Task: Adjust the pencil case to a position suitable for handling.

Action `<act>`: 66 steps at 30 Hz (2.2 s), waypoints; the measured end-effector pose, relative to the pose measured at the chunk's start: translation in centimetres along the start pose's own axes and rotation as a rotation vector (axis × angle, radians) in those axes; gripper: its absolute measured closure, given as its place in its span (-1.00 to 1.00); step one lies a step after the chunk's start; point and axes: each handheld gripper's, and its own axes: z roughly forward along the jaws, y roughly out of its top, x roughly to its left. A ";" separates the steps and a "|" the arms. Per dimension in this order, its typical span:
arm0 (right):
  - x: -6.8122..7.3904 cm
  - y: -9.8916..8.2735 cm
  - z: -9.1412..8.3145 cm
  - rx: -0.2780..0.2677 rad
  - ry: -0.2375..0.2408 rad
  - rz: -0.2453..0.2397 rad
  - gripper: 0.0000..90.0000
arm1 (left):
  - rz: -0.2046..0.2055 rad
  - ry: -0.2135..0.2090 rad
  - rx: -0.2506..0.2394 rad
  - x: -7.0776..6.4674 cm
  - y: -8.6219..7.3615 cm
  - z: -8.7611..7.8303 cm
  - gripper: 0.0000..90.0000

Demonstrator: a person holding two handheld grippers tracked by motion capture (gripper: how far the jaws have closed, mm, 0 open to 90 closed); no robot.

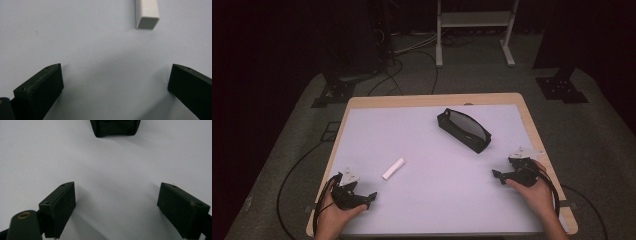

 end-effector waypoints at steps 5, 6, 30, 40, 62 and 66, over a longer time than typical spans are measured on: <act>0.0 0.0 0.0 0.001 0.001 0.000 -0.69 | -0.002 -0.002 -0.002 0.0 0.0 0.0 -1.00; 0.0 0.1 0.0 0.003 0.001 -0.001 -0.68 | -0.002 -0.001 -0.003 0.0 0.0 0.0 -1.00; -0.3 2.2 -1.9 -0.017 0.054 0.007 -0.10 | -0.001 -0.001 -0.002 0.0 0.0 0.0 -1.00; -0.3 3.8 -2.4 -0.040 0.077 -0.009 0.02 | -0.002 -0.003 -0.005 0.0 -0.1 0.0 -1.00; 0.4 7.6 -2.7 -0.101 0.122 -0.029 0.07 | 0.001 -0.002 -0.001 0.0 -0.1 0.0 -1.00; 0.5 8.4 -2.7 -0.108 0.129 -0.039 0.09 | -0.001 -0.003 -0.003 0.1 -0.1 0.0 -1.00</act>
